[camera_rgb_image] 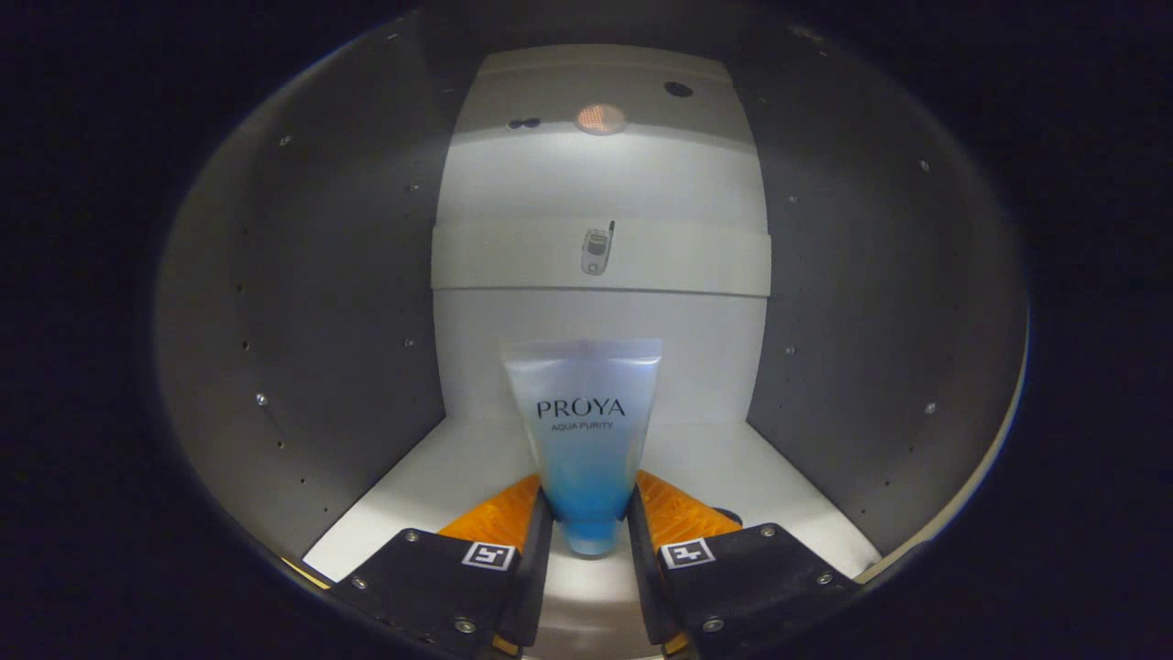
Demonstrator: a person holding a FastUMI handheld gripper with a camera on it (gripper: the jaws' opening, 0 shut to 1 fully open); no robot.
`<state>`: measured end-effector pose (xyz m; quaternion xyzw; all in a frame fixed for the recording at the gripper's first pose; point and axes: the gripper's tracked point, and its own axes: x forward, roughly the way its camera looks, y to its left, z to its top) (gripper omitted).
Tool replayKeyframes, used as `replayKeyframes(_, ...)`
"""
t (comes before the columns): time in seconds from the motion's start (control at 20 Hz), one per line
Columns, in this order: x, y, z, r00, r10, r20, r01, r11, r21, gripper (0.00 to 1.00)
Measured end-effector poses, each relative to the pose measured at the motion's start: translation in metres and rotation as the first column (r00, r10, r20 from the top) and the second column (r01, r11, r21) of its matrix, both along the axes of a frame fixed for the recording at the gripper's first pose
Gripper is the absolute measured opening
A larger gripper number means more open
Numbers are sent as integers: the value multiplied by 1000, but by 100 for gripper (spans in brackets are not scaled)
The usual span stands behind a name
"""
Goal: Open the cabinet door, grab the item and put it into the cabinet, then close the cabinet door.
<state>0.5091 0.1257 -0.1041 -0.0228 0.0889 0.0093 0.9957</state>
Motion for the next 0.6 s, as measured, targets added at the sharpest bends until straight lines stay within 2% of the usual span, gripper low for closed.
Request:
replayKeyframes(0.45, 4, 3, -15, 999, 16, -35, -15, 1000, 21, 44)
replayKeyframes(0.6, 2, 2, -17, 999, 17, -42, -17, 1000, 1, 50)
